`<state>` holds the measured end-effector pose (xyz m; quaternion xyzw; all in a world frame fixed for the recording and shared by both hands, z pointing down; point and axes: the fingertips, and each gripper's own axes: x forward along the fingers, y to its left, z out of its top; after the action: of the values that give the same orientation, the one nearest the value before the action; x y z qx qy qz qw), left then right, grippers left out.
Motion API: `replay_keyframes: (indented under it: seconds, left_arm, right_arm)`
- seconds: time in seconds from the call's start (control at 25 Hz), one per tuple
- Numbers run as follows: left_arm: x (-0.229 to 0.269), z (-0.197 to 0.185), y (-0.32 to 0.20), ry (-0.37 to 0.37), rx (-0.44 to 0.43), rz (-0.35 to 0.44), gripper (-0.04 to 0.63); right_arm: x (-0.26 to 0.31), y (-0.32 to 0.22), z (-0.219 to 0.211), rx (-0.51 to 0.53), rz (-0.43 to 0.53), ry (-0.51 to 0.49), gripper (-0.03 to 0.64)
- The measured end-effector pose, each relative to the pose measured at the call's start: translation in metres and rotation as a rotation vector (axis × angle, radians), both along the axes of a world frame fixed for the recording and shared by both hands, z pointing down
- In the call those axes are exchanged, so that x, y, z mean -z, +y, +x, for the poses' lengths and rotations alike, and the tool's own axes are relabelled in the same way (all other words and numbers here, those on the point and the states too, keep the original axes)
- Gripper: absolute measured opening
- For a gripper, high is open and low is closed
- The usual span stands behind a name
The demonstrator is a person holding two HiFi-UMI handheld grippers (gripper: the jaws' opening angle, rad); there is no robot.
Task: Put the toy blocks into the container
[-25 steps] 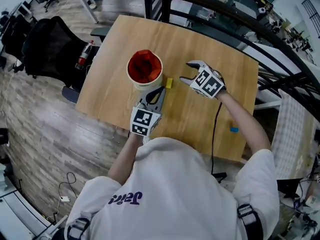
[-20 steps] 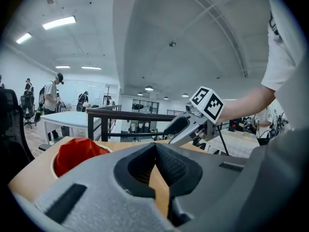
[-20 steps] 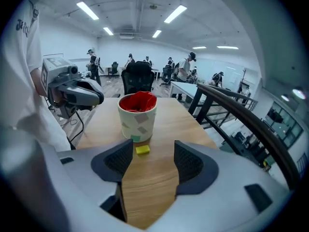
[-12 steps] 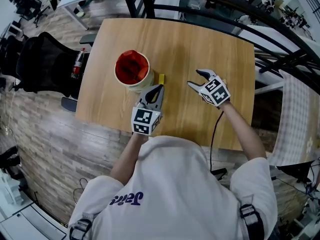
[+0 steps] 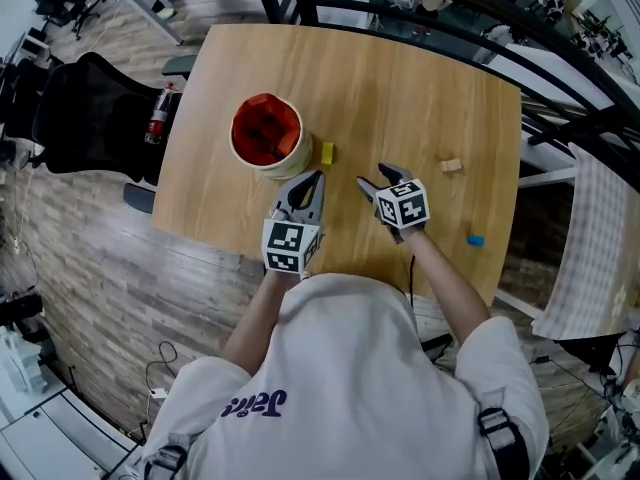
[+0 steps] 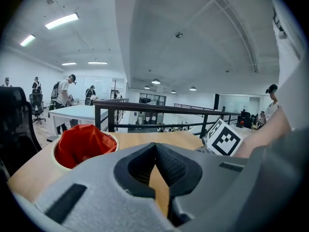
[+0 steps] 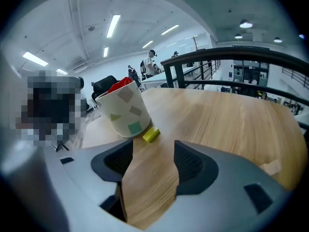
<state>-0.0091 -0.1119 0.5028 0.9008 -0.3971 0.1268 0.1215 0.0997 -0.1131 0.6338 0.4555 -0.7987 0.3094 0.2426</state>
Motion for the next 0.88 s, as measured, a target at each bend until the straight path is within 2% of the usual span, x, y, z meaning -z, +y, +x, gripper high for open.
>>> replay_keyframes:
  seconds: [0.36, 0.6, 0.88]
  left_arm:
    - [-0.016, -0.030, -0.001, -0.007, 0.094, -0.039, 0.008]
    - [-0.025, -0.048, -0.003, -0.007, 0.142, -0.056, 0.008]
    - [-0.032, -0.058, -0.004, -0.008, 0.155, -0.071, 0.008]
  right_arm:
    - [-0.046, -0.020, -0.063, -0.048, -0.010, 0.003, 0.259]
    - [-0.078, -0.045, -0.077, -0.137, -0.025, 0.029, 0.259]
    - [-0.108, -0.067, -0.087, -0.174, -0.066, 0.110, 0.258]
